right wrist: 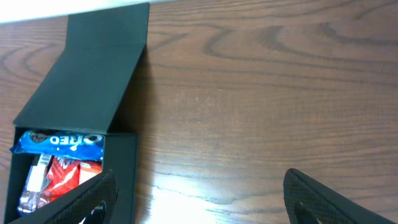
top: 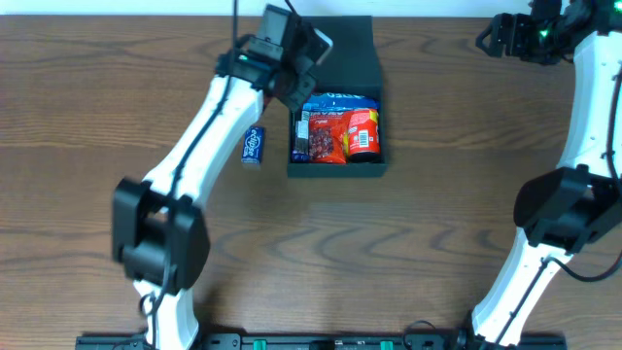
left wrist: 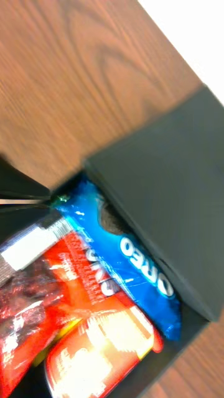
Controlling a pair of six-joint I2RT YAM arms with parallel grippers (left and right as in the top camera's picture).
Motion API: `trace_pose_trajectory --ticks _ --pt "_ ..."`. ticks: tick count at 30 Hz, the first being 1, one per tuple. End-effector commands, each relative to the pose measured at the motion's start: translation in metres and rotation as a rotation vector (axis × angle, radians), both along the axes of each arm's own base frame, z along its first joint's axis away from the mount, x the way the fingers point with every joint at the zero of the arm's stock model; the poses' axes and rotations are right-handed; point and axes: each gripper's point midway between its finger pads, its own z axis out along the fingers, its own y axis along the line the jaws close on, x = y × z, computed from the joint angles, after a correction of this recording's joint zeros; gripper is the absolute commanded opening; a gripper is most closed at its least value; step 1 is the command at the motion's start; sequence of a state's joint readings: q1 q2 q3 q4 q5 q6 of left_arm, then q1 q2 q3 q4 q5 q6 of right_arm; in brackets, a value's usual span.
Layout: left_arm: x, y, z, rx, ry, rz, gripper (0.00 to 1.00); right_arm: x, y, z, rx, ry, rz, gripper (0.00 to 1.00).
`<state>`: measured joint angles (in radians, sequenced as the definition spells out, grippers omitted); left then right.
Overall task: Pack container
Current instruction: 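Withdraw the left gripper and move it to the Eclipse tin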
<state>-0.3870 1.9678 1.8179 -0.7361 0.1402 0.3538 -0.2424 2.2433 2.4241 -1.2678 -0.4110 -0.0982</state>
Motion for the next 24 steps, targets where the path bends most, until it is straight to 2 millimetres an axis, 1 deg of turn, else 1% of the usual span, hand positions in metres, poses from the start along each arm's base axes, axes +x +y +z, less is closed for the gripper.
trace_pose_trajectory --ticks 1,4,6,10,13,15,16,17,18,19,20,24 --pt "-0.011 0.033 -0.008 0.057 0.089 0.147 0.06 0.000 0.003 0.006 0.003 -0.015 0.007 0.85" --pt "-0.033 0.061 -0.022 0.075 0.228 0.237 0.06 0.001 0.003 0.007 0.002 -0.020 0.008 0.86" --pt "-0.046 0.072 -0.026 0.056 0.312 0.246 0.06 0.002 0.003 0.007 0.001 -0.026 0.007 0.86" --pt "-0.069 0.084 -0.029 -0.015 0.446 0.203 0.06 0.004 0.002 0.008 -0.001 -0.034 0.007 0.86" --pt "-0.085 0.101 -0.032 0.013 0.516 0.179 0.06 0.004 0.002 0.008 -0.001 -0.035 0.007 0.86" --pt "-0.096 0.107 -0.032 0.023 0.554 0.136 0.06 0.004 0.002 0.008 0.000 -0.033 0.007 0.86" --pt "-0.098 0.102 -0.030 -0.031 0.567 0.117 0.06 0.004 0.003 0.008 0.001 -0.031 0.006 0.85" --pt "-0.099 0.092 -0.025 -0.108 0.573 0.073 0.06 0.004 0.003 0.008 0.004 -0.030 0.003 0.85" --pt "-0.098 0.090 -0.025 -0.128 0.569 0.048 0.06 0.004 0.004 0.008 0.007 -0.028 -0.002 0.85" --pt "-0.097 0.092 -0.028 -0.129 0.567 0.052 0.06 0.004 0.005 0.008 0.007 -0.028 0.001 0.85" --pt "-0.095 0.095 -0.032 -0.132 0.565 0.060 0.06 0.004 0.007 0.008 0.007 -0.028 0.004 0.85" --pt "-0.091 0.100 -0.066 -0.144 0.561 0.094 0.06 0.005 0.012 0.008 0.007 -0.028 0.013 0.85"
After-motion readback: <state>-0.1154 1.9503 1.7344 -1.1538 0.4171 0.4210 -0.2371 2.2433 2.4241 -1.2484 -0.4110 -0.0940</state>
